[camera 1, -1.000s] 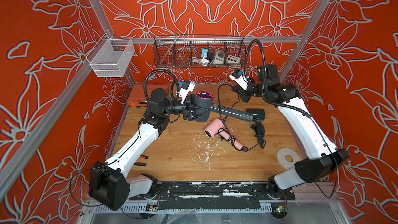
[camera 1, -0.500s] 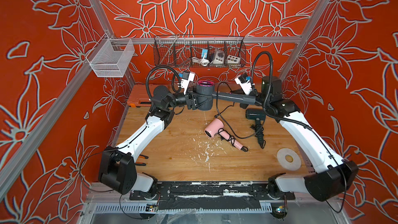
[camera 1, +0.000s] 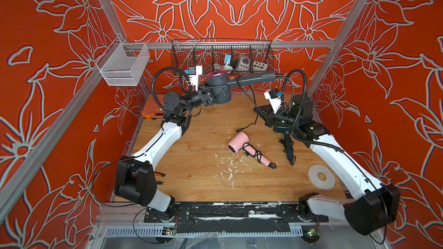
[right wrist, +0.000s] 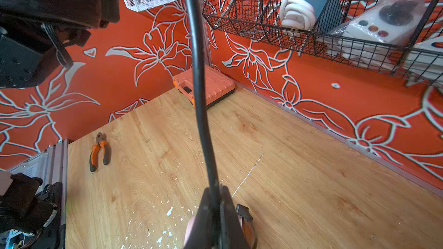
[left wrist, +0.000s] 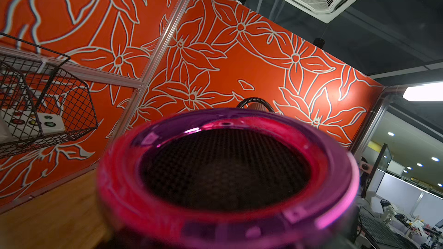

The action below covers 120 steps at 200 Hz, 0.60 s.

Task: Wrap the cord around the hair dryer
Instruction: Wrap the power cord around the hair dryer.

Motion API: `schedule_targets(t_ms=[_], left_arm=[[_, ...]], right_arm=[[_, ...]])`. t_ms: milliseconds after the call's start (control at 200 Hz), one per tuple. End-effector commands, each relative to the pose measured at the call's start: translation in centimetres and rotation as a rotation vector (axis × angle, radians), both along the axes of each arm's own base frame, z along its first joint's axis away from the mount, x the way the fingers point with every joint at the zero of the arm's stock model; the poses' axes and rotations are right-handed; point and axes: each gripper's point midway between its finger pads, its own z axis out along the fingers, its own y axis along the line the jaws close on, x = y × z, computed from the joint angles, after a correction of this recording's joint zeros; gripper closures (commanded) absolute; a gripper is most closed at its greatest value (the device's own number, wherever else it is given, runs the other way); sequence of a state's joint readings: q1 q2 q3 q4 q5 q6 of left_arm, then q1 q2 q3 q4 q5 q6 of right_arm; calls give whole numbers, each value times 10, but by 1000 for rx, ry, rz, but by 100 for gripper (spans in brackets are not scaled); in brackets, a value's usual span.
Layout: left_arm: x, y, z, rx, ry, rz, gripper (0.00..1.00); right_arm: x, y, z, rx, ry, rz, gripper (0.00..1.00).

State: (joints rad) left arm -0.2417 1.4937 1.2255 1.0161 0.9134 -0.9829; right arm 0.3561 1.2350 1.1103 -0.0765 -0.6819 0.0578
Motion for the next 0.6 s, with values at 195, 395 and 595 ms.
schedule_targets(t_ms=[195,395,595], left_arm=[[21,27,41,-131,-84,115,100],[48,43,38,-191,-48,164,100],[66,55,25,-201,-21,203,100]], right_arm=[[-28,23,-14,32,30,77,100],[-62,56,-37,-159,-16,132,100],[-92,78,-58,-329,-62,184,100]])
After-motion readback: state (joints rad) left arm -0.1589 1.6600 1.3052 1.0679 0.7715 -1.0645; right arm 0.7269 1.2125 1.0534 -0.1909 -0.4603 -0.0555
